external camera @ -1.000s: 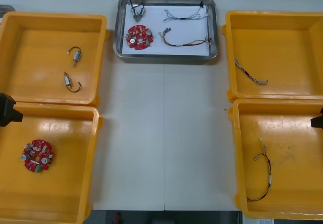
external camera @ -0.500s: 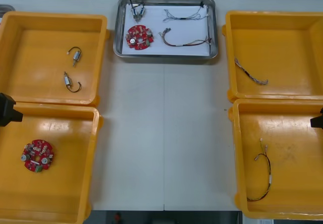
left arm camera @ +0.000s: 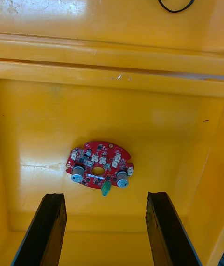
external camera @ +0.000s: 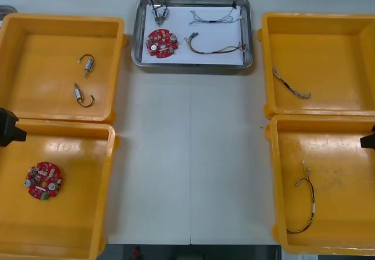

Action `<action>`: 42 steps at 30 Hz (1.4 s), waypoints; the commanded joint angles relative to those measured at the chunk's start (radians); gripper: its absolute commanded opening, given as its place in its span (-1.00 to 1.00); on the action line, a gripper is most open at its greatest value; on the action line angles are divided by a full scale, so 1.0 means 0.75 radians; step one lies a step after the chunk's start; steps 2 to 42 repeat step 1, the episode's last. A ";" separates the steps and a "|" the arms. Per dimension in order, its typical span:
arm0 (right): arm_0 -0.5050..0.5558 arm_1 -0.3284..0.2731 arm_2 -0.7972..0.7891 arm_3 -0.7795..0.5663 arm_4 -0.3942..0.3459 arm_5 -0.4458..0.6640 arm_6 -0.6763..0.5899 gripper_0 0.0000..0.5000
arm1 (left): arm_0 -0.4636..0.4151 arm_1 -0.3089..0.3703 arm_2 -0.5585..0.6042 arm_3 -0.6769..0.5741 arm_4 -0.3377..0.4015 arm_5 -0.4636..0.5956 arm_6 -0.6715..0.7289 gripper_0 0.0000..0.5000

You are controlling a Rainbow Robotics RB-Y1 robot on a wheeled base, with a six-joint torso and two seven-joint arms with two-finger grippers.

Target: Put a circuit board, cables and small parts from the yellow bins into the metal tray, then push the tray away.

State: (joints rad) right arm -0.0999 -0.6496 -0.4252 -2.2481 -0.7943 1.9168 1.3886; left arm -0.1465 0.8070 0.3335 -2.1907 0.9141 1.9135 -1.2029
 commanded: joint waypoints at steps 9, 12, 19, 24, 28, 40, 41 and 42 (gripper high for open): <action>0.021 -0.048 -0.008 -0.013 -0.011 0.004 -0.054 1.00 | 0.021 0.057 0.036 -0.035 -0.012 0.008 -0.112 1.00; 0.021 -0.048 -0.008 -0.013 -0.011 0.004 -0.054 1.00 | 0.021 0.057 0.036 -0.035 -0.012 0.008 -0.112 1.00; 0.021 -0.048 -0.008 -0.013 -0.011 0.004 -0.054 1.00 | 0.021 0.057 0.036 -0.035 -0.012 0.008 -0.112 1.00; 0.021 -0.048 -0.008 -0.013 -0.011 0.004 -0.054 1.00 | 0.021 0.057 0.036 -0.035 -0.012 0.008 -0.112 1.00; 0.021 -0.048 -0.008 -0.013 -0.011 0.004 -0.054 1.00 | 0.021 0.057 0.036 -0.035 -0.012 0.008 -0.112 1.00; 0.021 -0.048 -0.008 -0.013 -0.011 0.004 -0.054 1.00 | 0.021 0.057 0.036 -0.035 -0.012 0.008 -0.112 1.00; 0.021 -0.048 -0.008 -0.013 -0.011 0.004 -0.054 1.00 | 0.021 0.057 0.036 -0.035 -0.012 0.008 -0.112 1.00; 0.021 -0.048 -0.008 -0.013 -0.011 0.004 -0.054 1.00 | 0.021 0.057 0.036 -0.035 -0.012 0.008 -0.112 1.00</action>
